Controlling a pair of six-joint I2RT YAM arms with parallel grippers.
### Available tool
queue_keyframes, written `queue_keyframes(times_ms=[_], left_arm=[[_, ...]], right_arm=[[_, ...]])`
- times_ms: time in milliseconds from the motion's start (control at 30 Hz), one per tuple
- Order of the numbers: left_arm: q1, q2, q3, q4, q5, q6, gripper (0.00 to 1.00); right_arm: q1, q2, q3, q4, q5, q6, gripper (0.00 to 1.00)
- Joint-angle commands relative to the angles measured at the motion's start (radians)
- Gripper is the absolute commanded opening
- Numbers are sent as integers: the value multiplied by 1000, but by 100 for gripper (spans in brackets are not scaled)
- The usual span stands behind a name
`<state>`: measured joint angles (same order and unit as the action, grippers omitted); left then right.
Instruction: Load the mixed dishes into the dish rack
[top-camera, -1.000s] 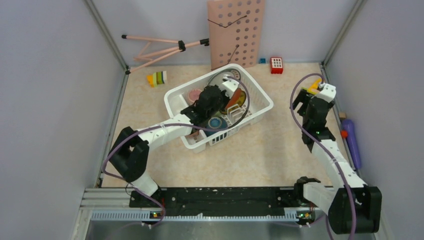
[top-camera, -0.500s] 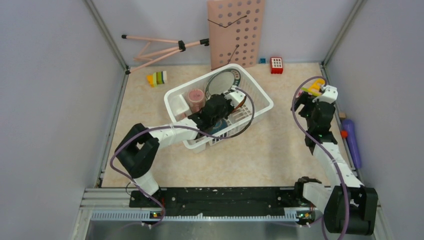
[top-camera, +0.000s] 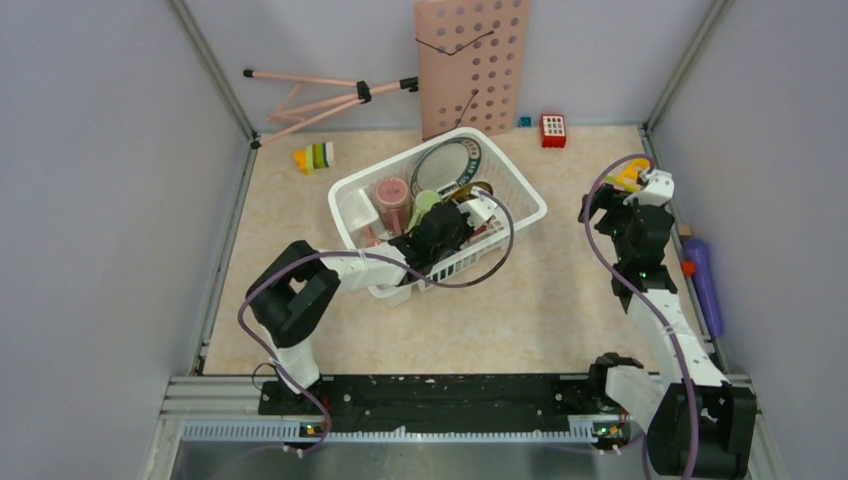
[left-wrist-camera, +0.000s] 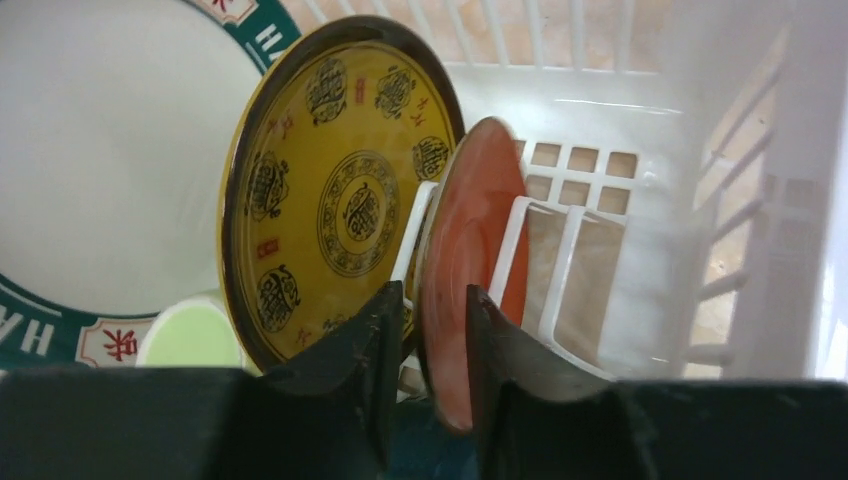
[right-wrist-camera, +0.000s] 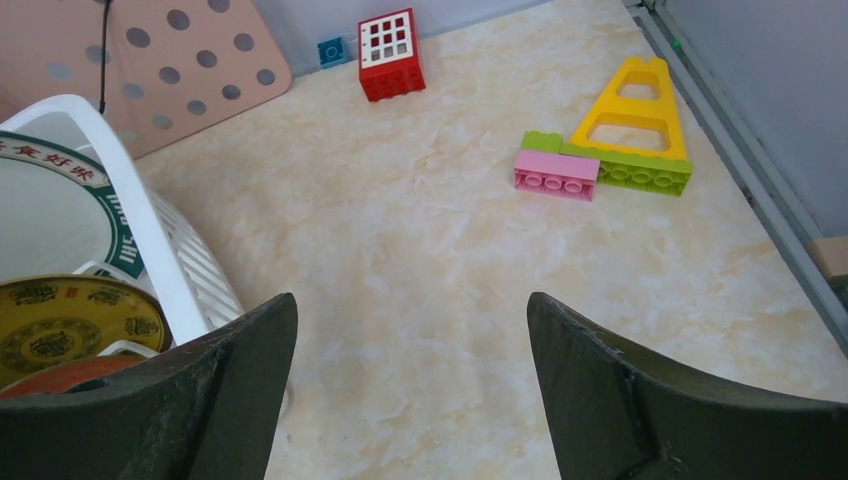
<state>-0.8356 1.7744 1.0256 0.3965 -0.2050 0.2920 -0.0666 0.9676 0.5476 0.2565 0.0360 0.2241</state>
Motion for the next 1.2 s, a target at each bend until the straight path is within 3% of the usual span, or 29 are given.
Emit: queue_keyframes(times_ms=[0,33,100,133,167,333,533,700,800,933,1167], left_arm=[[5,-13,55,22,-80,-58,45],[6,-25,54,21,-86,-67,51],[6,-52,65,1,-101,-100,78],[6,-64,79,-28,-112,-119,88],[6,-78,96,-62,-124,-142,91],[7,-185,160,-219,-189,-279,94],[76,-408,66,-275,-171,-482,95],[262,-590,37,-522,-90,-744,96],[306,-702,-31,-619,-253,-790,98],[353,-851,-181,-628,-479,-851,98],[487,-892,-274,-797,-564,-1037,98]], right_arm=[[-2,-51,45,-61,-66,50,84],[-2,-58,55,-96,-62,70,86],[-2,-61,96,-213,5,167,90],[-2,-50,137,-306,40,224,98],[-2,-28,182,-389,52,248,99],[-2,55,378,-694,80,342,99],[-3,-61,287,-614,28,338,99],[-1,-106,267,-598,28,329,97],[-1,-107,271,-600,32,309,95],[-1,-95,252,-569,14,311,98],[0,-50,227,-533,-11,296,99]])
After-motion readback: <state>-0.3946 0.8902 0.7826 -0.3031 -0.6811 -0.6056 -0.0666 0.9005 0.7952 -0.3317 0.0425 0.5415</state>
